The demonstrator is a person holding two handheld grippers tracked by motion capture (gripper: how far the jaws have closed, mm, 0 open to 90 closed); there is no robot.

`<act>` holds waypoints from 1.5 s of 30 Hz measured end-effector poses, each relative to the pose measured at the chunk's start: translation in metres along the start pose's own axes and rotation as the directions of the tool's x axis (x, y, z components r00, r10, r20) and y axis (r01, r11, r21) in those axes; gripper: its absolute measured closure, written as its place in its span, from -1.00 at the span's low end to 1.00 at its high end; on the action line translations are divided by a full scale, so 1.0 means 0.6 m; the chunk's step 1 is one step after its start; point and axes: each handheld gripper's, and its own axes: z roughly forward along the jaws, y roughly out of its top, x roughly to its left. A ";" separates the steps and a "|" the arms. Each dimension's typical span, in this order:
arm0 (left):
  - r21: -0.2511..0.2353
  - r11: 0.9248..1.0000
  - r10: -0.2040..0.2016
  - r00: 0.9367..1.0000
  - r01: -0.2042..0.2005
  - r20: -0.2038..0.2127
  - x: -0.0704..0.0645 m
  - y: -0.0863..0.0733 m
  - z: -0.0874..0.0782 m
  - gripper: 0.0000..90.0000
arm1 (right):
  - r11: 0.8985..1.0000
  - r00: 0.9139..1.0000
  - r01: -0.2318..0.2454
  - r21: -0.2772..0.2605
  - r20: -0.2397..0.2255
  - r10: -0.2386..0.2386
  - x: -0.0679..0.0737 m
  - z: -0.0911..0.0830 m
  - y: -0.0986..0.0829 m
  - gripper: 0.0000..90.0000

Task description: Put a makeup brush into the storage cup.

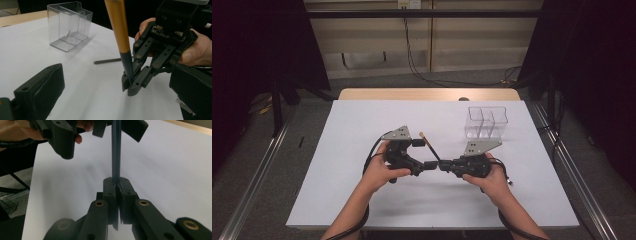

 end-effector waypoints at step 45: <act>-0.151 0.986 -0.067 0.997 0.073 0.046 0.004 -0.015 -0.014 0.82 | 0.996 0.998 -0.044 -0.078 0.044 0.047 0.011 0.026 0.010 0.89</act>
